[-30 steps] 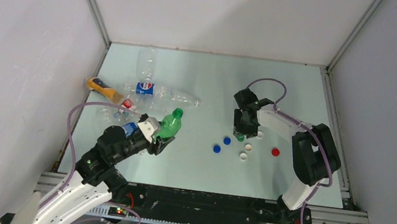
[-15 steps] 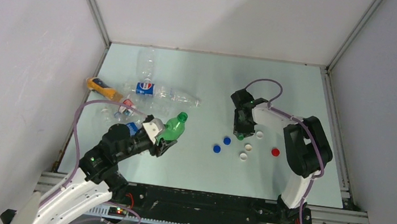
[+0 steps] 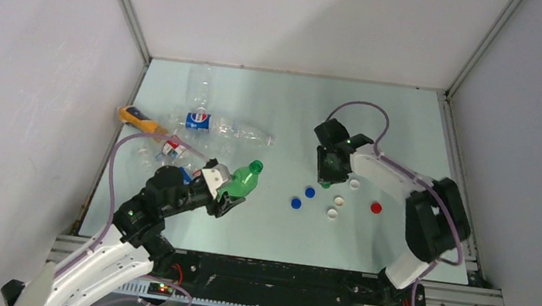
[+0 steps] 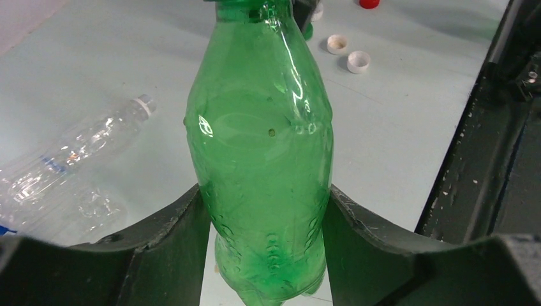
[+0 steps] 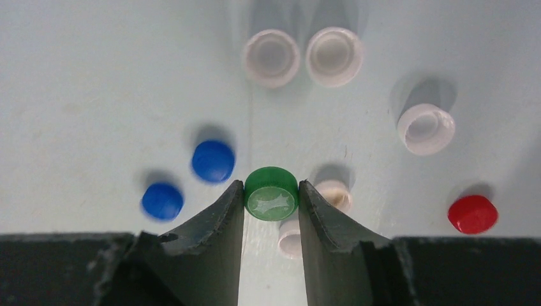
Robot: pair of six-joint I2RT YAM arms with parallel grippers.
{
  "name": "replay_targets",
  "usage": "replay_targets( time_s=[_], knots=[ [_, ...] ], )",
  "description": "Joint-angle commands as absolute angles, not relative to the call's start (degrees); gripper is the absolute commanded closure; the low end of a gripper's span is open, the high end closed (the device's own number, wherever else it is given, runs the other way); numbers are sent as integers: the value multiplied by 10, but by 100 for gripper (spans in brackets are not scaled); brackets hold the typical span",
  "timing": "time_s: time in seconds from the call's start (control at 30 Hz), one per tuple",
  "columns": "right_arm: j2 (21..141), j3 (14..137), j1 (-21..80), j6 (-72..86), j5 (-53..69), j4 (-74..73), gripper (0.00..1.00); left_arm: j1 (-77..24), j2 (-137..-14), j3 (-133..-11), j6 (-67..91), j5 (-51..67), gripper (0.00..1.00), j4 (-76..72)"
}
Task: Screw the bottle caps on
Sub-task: Screw the bottle cap onto the plastic bottle.
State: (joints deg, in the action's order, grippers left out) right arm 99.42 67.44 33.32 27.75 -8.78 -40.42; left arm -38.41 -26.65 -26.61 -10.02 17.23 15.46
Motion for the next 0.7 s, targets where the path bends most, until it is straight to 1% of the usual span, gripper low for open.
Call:
replay_targets(
  time_s=[0.0,0.13,0.2,0.4,0.5,0.6,0.67],
  knots=[
    [880,688,348,228,-61,-434,83,-386,-286,-301,-119,222,64,144],
    [785,695,361,176,-11,-460,84,-386,-310,-309,-124,259,63,127],
    [755,718,371,148,9,-481,84,-386,-324,-314,-130,282,63,116],
    [690,783,422,68,68,-522,84,-386,-387,-350,-154,363,60,110],
    [665,799,448,35,116,-513,83,-386,-418,-377,-159,416,60,111],
    [637,800,468,-24,190,-497,81,-385,-453,-396,-165,451,61,112],
    [625,799,479,-51,204,-483,79,-386,-472,-411,-172,472,61,123]
  ],
)
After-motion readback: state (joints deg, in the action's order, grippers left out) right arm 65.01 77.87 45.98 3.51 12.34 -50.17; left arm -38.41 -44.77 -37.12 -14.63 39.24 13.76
